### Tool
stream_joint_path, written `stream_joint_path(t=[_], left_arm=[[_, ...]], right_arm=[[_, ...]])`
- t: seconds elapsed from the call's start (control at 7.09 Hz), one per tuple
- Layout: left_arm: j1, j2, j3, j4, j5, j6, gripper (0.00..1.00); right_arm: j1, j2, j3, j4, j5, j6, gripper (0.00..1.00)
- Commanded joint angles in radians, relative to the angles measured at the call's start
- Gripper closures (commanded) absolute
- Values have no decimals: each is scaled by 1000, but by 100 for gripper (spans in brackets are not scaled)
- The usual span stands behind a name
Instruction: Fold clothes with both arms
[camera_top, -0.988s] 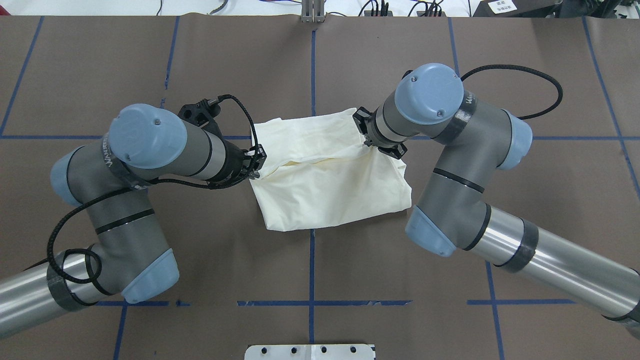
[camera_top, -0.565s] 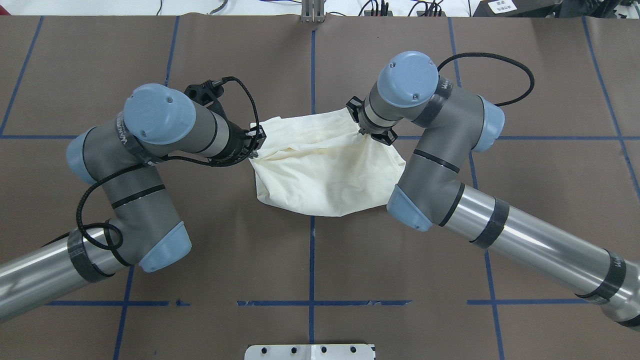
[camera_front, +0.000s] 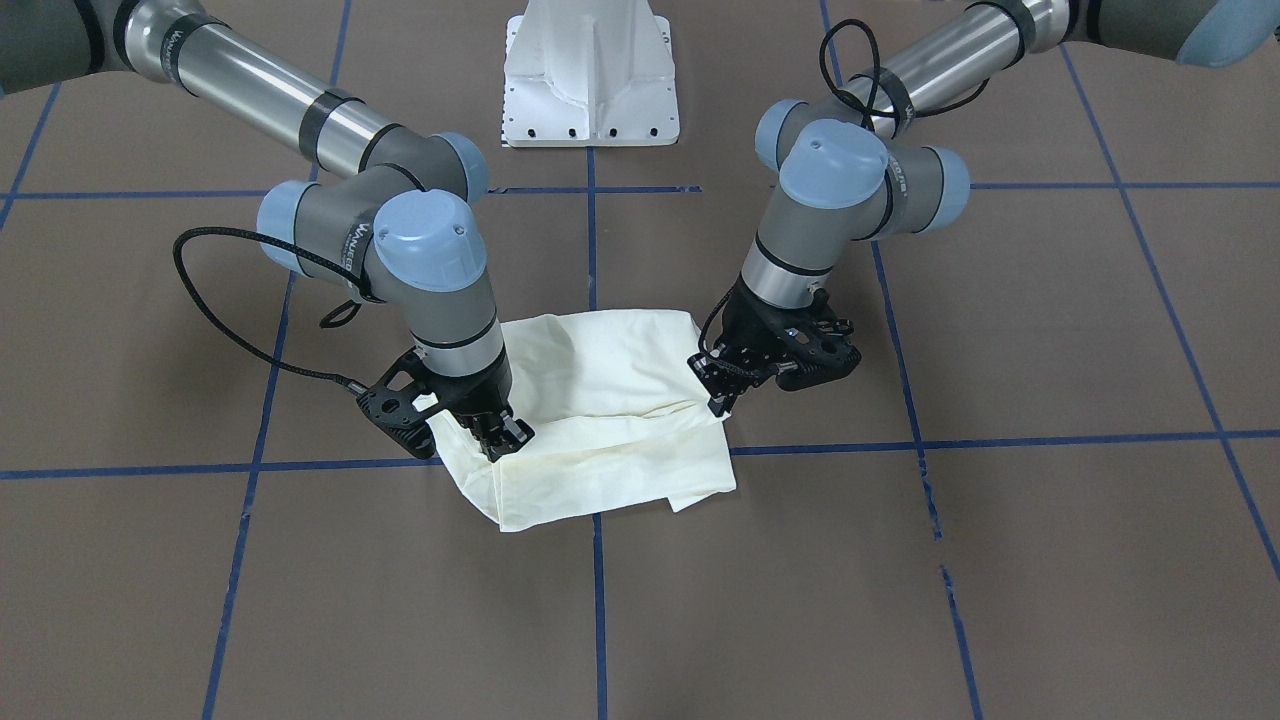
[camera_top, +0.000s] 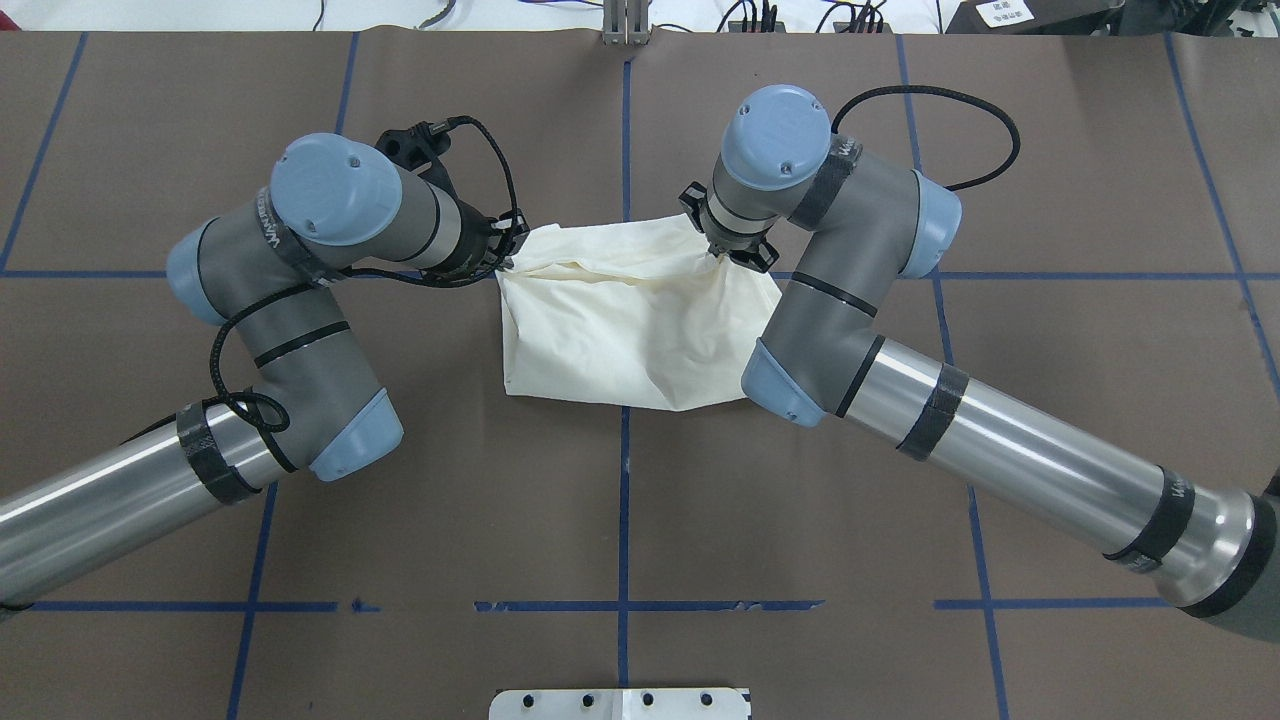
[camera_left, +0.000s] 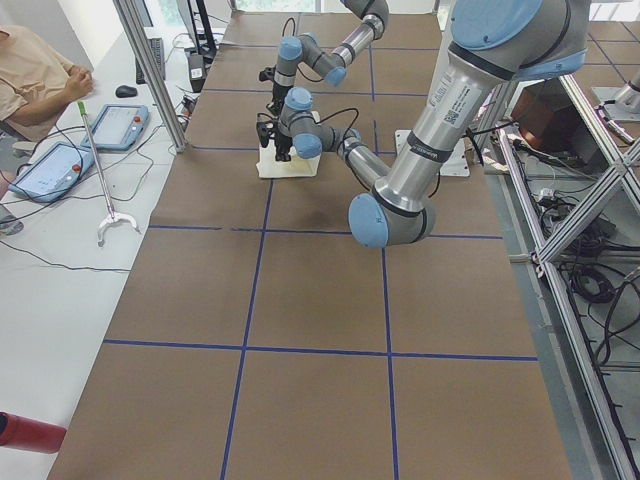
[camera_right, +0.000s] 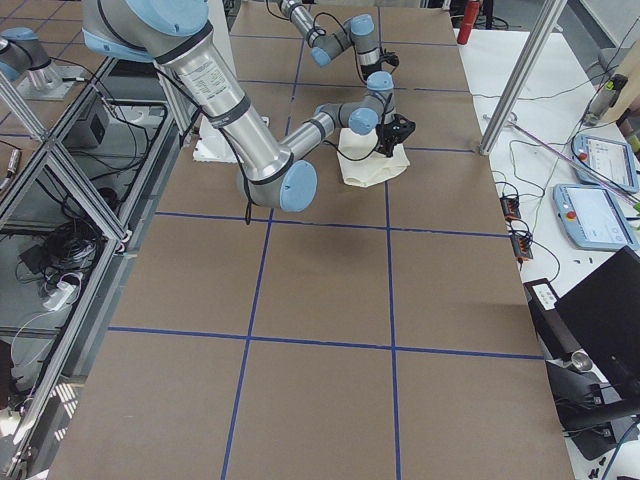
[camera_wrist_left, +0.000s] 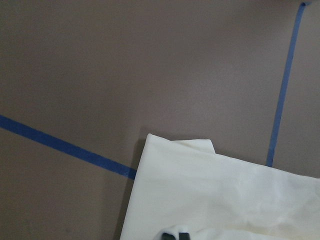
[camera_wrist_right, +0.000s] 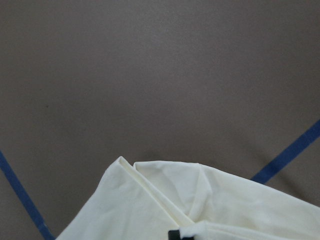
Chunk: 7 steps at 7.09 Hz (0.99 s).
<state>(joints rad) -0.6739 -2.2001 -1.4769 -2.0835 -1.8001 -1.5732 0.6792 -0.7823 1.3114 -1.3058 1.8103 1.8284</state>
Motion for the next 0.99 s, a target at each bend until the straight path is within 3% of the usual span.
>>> stream_joint_path(t=[0.0,0.14,0.28,0.42,0.71,0.85], left_arm=[[-9,-4,55,-50,33,34,100],[-31,-24,90,-81,33,60,100],[-54,-30,107,-117,31,62,67],[-85,-29,112,-169,18,61,57],[-101,-1,115,-217,-44,93,58],[-95,28,113,-254,-44,119,84]], right_arm=[[0,24,-68,57,0,-11,100],[6,24,-107,103,0,-11,100],[13,23,-109,105,1,-23,100],[13,21,-115,105,1,-24,100],[13,20,-115,105,1,-24,100],[13,18,-115,105,1,-24,100]])
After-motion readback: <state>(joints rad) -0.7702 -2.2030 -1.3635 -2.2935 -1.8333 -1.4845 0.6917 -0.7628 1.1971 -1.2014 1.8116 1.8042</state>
